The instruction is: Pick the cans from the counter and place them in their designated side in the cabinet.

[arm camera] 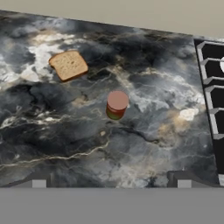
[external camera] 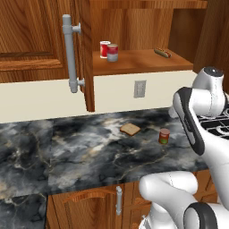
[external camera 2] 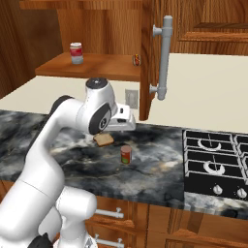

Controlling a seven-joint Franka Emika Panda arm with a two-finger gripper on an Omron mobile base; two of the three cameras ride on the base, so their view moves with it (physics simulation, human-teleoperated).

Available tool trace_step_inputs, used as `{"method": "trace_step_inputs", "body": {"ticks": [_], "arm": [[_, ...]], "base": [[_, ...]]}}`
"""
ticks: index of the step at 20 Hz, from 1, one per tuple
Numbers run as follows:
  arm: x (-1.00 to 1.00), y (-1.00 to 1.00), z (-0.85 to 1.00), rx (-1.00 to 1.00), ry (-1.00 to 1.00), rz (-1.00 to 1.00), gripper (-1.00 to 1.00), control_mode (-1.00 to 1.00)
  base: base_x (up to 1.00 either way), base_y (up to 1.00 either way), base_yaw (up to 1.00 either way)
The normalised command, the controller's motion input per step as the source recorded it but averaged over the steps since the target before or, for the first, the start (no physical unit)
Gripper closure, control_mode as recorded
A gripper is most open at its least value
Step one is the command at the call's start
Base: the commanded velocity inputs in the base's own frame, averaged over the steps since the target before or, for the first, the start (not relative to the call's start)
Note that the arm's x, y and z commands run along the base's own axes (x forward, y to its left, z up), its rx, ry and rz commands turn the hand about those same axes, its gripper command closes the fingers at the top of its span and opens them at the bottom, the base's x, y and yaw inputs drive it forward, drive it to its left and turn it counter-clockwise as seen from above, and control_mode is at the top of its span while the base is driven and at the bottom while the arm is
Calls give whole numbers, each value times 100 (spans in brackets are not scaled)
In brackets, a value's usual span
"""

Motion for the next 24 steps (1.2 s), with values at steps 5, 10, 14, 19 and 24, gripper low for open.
{"method": "trace_step_inputs", "body": {"ticks": [5, 10, 14, 19, 24], "arm": [[0, -1, -13, 3, -11, 0, -100, -100], [9, 0, -23, 0, -5, 0, -100, -100], [13, 0, -25, 0, -4, 0, -100, -100], [17, 0, -25, 0, -3, 0, -100, -100], [24, 0, -26, -1, 0, 0, -100, -100]], "base": [[0, 0, 0], [0, 0, 0], [0, 0, 0], [0, 0, 0], [0, 0, 0]]}}
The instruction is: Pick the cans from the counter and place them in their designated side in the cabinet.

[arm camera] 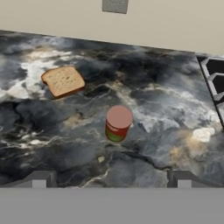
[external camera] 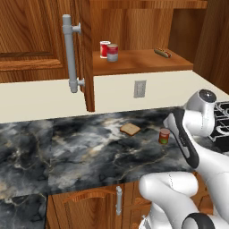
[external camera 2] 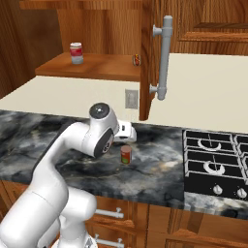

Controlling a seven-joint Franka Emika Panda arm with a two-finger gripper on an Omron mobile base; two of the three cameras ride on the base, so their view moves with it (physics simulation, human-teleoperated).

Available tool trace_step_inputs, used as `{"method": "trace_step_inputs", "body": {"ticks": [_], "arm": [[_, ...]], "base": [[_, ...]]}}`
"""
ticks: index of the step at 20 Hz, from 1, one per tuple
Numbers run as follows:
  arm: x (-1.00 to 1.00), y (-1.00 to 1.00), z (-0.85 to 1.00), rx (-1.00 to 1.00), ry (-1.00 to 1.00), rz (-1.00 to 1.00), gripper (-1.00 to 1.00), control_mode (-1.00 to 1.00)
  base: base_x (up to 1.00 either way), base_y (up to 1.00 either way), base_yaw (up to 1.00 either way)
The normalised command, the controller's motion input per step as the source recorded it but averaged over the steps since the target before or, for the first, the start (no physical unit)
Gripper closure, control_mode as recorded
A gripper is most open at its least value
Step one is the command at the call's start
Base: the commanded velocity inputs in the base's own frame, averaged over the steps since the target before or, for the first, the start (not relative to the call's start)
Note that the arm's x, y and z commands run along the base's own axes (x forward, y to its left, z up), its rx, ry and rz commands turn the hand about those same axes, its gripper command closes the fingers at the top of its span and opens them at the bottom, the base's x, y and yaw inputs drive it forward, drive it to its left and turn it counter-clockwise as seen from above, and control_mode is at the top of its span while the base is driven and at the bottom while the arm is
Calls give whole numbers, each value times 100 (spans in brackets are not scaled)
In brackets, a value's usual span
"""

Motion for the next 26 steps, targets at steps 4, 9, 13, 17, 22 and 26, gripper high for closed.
{"method": "trace_step_inputs", "body": {"ticks": [4, 9, 13, 17, 22, 26], "arm": [[30, 0, -27, -2, 0, 0, -100, -100], [33, 0, -27, 0, 1, 0, -100, -100], [32, 0, -22, 0, 2, 0, -100, -100], [26, -1, -22, 0, 2, 0, -100, -100], [24, -7, -17, 0, 7, -1, -100, -100], [11, -10, -21, 0, 3, 0, -100, -100]], "base": [[0, 0, 0], [0, 0, 0], [0, 0, 0], [0, 0, 0], [0, 0, 0], [0, 0, 0]]}}
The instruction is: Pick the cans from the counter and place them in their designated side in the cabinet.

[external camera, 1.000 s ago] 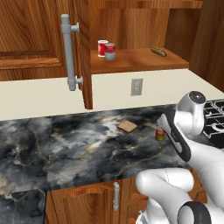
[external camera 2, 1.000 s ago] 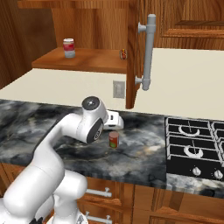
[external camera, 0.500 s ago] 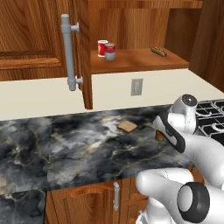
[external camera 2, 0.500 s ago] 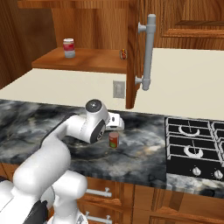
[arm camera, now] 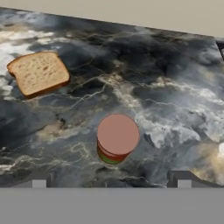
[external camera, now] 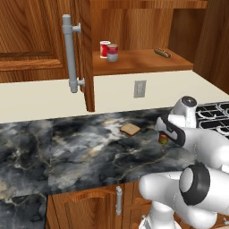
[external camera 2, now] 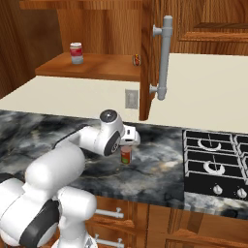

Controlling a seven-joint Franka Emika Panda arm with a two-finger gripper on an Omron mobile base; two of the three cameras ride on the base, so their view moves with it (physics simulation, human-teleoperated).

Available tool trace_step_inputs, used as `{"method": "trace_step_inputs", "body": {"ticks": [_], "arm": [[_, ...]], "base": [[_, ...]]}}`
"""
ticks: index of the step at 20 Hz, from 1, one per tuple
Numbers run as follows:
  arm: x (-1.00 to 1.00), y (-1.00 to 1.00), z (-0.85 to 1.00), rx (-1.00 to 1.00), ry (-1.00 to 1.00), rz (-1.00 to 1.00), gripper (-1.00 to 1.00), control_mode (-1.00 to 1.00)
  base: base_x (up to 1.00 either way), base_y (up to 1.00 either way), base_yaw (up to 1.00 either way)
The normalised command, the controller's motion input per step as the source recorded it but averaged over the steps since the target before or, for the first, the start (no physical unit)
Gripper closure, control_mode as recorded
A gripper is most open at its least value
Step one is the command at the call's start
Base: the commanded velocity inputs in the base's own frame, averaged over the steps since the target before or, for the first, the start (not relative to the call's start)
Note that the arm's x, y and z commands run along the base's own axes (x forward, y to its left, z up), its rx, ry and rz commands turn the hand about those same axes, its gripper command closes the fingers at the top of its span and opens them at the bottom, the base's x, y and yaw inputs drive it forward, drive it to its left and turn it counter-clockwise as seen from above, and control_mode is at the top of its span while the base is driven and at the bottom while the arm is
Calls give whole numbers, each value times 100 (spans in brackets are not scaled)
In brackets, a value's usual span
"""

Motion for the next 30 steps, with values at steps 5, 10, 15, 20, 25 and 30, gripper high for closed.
{"method": "trace_step_inputs", "body": {"ticks": [5, 10, 15, 20, 25, 30], "arm": [[8, -7, -30, 0, 0, 0, -100, -100], [17, 0, -27, 0, 0, 0, -100, -100], [29, 0, -20, 0, 0, 0, -100, -100], [27, 0, -20, 0, 0, 0, -100, -100], [26, -1, -21, 0, 0, 0, -100, -100], [26, -4, -21, 0, 0, 0, -100, -100]], "base": [[0, 0, 0], [0, 0, 0], [0, 0, 0], [0, 0, 0], [0, 0, 0], [0, 0, 0]]}}
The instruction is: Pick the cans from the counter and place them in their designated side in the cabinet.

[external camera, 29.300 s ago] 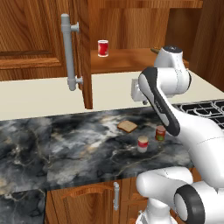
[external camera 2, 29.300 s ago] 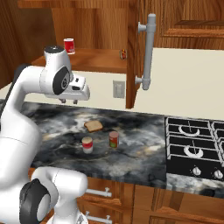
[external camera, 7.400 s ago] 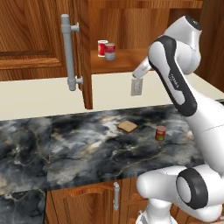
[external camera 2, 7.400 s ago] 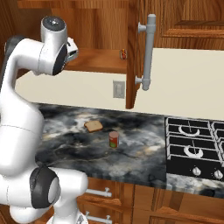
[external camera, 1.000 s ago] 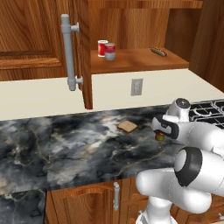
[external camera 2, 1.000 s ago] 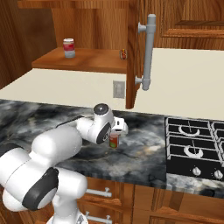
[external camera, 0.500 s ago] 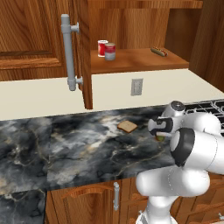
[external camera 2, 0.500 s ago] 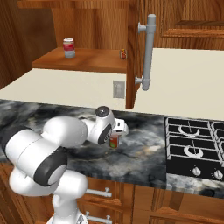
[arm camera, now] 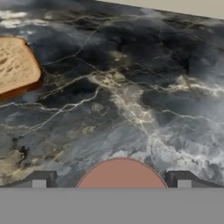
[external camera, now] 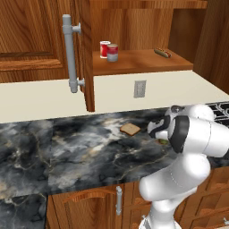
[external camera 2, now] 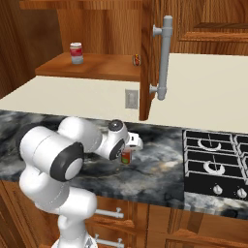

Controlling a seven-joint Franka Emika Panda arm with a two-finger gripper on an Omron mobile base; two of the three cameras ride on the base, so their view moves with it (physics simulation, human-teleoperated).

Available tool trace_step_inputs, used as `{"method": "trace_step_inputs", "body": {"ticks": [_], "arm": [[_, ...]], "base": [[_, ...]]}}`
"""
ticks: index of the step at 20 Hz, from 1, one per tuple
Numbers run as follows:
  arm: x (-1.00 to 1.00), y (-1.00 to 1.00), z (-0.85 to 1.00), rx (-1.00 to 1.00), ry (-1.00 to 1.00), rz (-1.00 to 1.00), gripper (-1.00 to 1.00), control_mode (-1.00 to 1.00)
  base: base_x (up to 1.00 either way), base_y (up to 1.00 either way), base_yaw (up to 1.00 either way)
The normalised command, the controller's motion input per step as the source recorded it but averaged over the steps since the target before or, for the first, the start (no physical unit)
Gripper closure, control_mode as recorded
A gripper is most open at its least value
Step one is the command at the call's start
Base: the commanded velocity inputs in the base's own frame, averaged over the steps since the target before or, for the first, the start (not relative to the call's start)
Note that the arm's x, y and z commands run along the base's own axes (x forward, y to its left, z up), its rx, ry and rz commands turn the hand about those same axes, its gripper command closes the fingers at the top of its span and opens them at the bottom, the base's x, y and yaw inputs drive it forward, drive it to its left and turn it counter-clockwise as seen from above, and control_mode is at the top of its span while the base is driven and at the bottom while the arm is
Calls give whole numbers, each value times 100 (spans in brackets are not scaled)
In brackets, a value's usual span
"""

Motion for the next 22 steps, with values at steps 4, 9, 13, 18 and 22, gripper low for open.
{"method": "trace_step_inputs", "body": {"ticks": [4, 9, 13, 18, 22], "arm": [[18, -9, -22, 0, 1, 0, -100, -100], [12, -8, -21, 0, 2, 0, 100, -100], [6, -9, -7, 0, 0, 0, 100, -100], [1, -1, 9, 0, -1, 0, 100, -100], [0, 2, 37, 1, -5, 0, 100, -100]], "base": [[0, 0, 0], [0, 0, 0], [0, 0, 0], [0, 0, 0], [0, 0, 0]]}}
